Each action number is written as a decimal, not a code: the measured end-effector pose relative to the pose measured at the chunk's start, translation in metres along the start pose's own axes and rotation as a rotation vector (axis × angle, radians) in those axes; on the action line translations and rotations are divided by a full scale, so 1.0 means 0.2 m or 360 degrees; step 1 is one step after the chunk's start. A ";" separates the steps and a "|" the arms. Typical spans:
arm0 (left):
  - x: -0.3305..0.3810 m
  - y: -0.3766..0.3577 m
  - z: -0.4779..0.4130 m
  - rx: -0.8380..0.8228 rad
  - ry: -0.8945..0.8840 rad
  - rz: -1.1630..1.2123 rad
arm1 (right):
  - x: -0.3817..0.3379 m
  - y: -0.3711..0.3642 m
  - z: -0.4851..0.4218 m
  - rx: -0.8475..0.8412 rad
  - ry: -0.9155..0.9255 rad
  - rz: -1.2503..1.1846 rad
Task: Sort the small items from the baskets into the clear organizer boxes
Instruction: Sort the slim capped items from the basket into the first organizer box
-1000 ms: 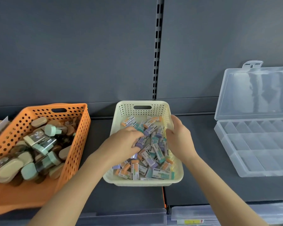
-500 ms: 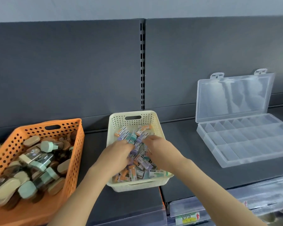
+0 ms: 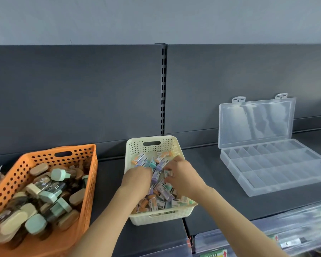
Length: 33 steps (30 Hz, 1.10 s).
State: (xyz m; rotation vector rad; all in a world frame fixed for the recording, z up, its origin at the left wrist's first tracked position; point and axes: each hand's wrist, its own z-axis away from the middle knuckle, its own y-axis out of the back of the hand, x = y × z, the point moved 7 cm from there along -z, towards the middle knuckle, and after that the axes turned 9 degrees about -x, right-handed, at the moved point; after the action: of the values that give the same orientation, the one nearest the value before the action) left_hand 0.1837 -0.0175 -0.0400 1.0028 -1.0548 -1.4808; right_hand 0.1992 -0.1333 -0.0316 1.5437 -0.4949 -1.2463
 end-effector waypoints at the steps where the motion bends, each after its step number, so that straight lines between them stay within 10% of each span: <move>1: 0.00 0.01 -0.01 -0.0037 0.0022 0.0032 | 0.01 0.02 0.01 0.0088 -0.0042 -0.0114; 17: -0.03 0.01 -0.14 -0.0045 0.0242 0.0102 | 0.14 0.08 0.28 0.0475 -0.0359 -0.1073; 33: 0.42 0.35 -0.16 0.0626 -0.0174 0.1567 | 0.64 0.25 0.34 0.0522 -0.0391 -0.1204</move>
State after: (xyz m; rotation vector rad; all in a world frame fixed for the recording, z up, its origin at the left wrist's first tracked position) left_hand 0.2199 -0.1118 0.0132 0.4961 -1.6379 -0.5289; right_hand 0.2015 -0.2864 -0.0409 1.9533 -0.2762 -2.0266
